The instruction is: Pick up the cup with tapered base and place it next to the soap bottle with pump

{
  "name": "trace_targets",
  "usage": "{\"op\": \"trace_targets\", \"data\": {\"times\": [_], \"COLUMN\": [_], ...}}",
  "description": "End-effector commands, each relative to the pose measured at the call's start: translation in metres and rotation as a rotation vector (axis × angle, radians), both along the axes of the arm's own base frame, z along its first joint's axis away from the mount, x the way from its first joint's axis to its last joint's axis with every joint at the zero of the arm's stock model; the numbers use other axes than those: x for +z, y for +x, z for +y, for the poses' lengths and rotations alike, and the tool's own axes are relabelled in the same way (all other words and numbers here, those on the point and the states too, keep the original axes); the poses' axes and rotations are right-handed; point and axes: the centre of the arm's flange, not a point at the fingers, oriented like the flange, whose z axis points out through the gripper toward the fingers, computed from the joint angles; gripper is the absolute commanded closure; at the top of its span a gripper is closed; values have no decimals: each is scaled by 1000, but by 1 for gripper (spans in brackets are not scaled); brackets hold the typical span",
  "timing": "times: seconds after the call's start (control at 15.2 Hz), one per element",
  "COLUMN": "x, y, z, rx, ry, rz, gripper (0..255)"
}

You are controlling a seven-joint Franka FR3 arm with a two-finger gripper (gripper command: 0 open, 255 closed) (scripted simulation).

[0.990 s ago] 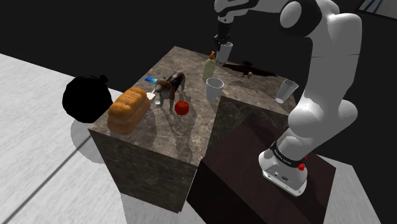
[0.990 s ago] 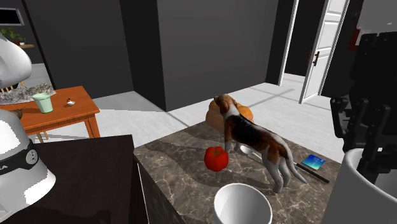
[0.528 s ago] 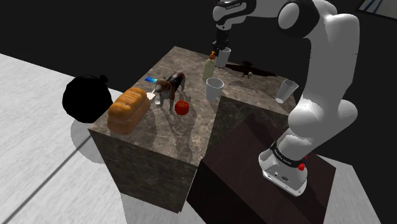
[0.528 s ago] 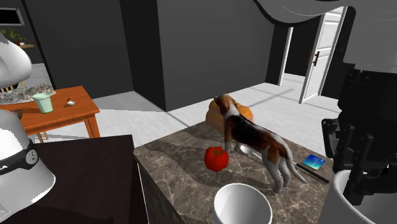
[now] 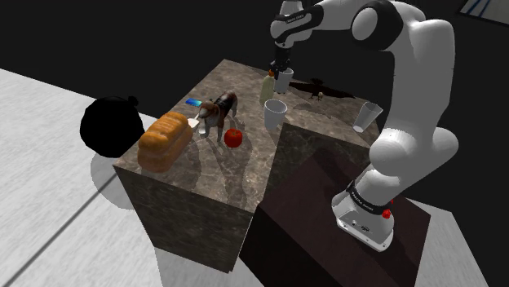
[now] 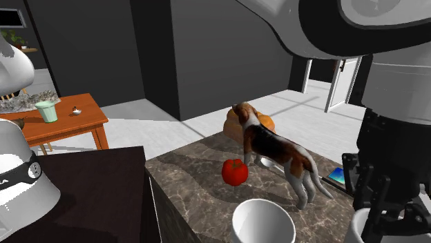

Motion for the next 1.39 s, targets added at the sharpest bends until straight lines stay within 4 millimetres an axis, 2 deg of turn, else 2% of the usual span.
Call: {"op": "trace_targets", "data": {"times": [0.0, 1.32], "x": [-11, -117], "y": [0, 0], "z": [-1, -1], "rx": [0, 0], "ry": [0, 0], "rz": [-1, -1], "gripper": [255, 255]}}
